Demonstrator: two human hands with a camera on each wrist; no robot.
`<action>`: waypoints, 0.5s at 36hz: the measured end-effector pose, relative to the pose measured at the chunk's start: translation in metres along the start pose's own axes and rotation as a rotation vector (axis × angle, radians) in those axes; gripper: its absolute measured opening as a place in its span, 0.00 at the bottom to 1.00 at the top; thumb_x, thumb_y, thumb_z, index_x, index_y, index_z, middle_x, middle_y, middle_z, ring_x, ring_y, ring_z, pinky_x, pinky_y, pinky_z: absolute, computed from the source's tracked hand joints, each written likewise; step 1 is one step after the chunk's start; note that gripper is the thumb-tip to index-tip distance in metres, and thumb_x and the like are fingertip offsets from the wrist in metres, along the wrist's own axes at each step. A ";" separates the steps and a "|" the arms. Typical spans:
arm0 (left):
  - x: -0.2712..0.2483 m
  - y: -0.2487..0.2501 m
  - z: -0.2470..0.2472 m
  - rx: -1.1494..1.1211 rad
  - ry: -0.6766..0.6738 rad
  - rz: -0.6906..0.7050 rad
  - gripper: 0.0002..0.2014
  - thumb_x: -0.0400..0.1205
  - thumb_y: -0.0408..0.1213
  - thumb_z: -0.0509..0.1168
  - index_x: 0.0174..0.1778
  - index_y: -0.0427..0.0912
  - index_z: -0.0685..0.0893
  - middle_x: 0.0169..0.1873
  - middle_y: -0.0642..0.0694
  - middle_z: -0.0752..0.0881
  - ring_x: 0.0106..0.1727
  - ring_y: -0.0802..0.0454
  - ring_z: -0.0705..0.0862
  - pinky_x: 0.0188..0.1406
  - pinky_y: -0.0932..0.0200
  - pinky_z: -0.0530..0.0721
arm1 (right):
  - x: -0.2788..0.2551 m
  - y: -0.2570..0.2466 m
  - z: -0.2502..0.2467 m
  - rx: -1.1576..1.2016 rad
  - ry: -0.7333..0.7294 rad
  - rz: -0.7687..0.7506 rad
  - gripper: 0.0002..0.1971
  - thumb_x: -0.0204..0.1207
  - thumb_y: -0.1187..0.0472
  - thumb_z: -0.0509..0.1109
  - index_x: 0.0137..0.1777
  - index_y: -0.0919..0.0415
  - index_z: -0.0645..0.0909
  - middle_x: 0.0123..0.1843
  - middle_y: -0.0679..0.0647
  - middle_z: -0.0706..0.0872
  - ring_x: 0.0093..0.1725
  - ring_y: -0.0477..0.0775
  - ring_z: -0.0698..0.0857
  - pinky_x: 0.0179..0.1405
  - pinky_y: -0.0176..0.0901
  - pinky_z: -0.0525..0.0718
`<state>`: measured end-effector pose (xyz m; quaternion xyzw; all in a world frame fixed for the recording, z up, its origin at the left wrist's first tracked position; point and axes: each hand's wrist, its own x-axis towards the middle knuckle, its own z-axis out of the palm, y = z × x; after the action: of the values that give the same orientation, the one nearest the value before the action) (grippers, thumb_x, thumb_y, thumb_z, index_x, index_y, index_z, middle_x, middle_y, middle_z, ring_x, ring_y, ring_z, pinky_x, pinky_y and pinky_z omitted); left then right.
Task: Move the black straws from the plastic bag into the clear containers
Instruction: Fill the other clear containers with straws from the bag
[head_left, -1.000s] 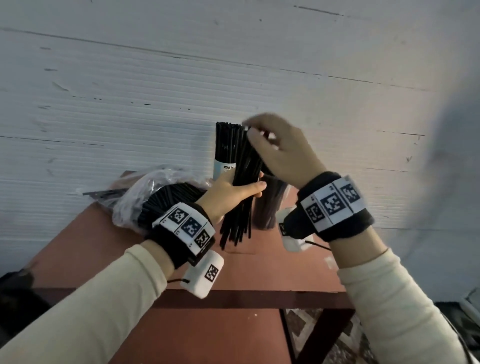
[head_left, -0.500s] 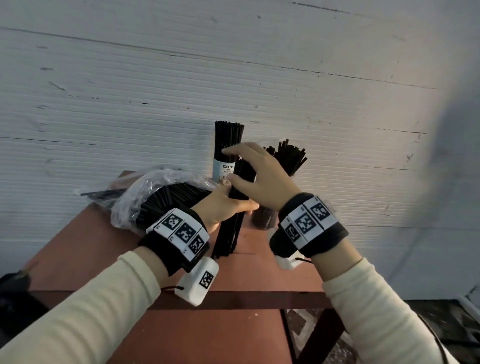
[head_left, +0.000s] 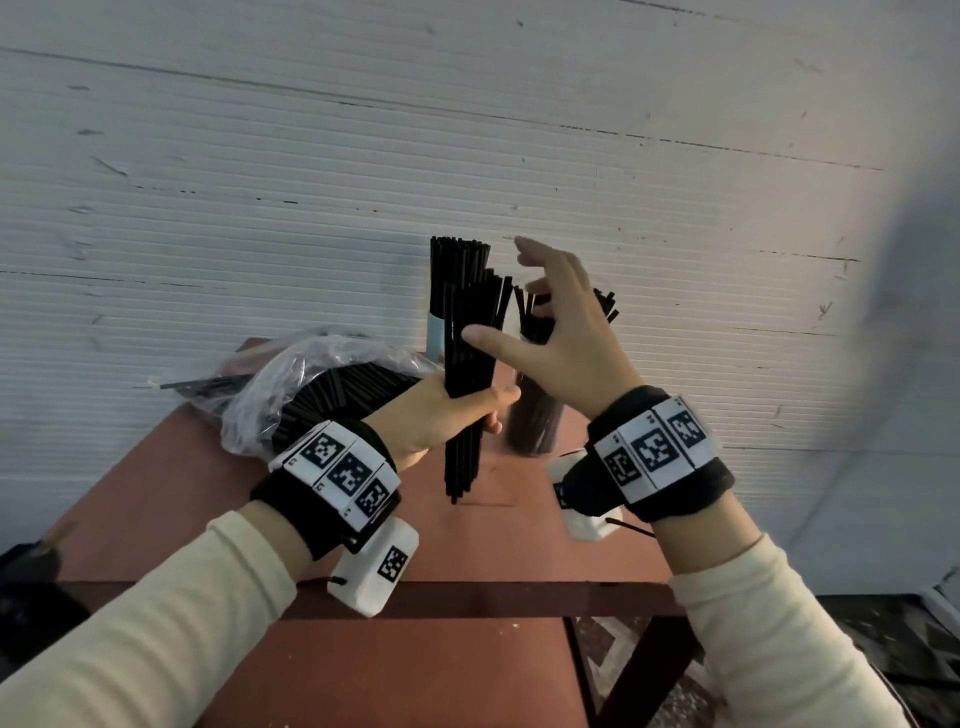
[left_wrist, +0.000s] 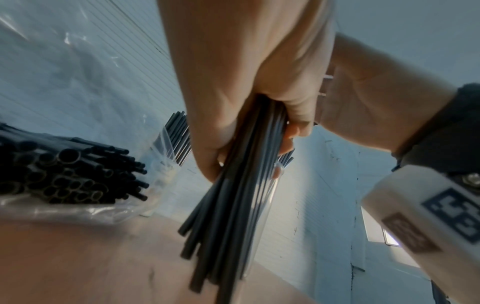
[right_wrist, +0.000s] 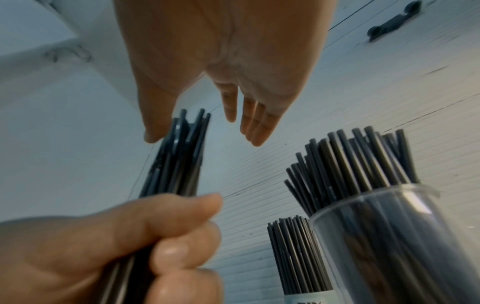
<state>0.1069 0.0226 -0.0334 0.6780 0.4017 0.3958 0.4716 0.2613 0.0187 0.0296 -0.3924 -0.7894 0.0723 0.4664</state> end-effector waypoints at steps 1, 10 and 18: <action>-0.002 0.006 -0.001 0.019 -0.032 0.013 0.13 0.81 0.48 0.70 0.31 0.53 0.82 0.31 0.51 0.81 0.42 0.52 0.84 0.65 0.46 0.82 | -0.001 -0.001 -0.005 -0.001 -0.018 0.034 0.44 0.65 0.38 0.78 0.78 0.49 0.65 0.67 0.44 0.72 0.65 0.42 0.73 0.62 0.30 0.74; -0.019 0.043 0.004 0.188 -0.408 0.076 0.13 0.84 0.32 0.68 0.36 0.53 0.87 0.34 0.50 0.87 0.43 0.51 0.87 0.53 0.56 0.87 | -0.015 -0.010 -0.014 0.306 -0.478 0.098 0.17 0.70 0.59 0.80 0.57 0.64 0.85 0.45 0.53 0.88 0.48 0.46 0.88 0.48 0.34 0.84; -0.010 0.039 0.019 0.100 -0.287 0.117 0.08 0.80 0.33 0.72 0.51 0.34 0.83 0.37 0.44 0.86 0.41 0.58 0.86 0.45 0.66 0.85 | -0.009 -0.003 -0.021 0.255 -0.274 0.017 0.05 0.74 0.69 0.74 0.41 0.73 0.82 0.38 0.64 0.85 0.39 0.55 0.86 0.40 0.45 0.87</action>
<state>0.1279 -0.0019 -0.0022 0.7725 0.3093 0.3011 0.4658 0.2790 0.0052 0.0361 -0.3234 -0.8267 0.2285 0.3997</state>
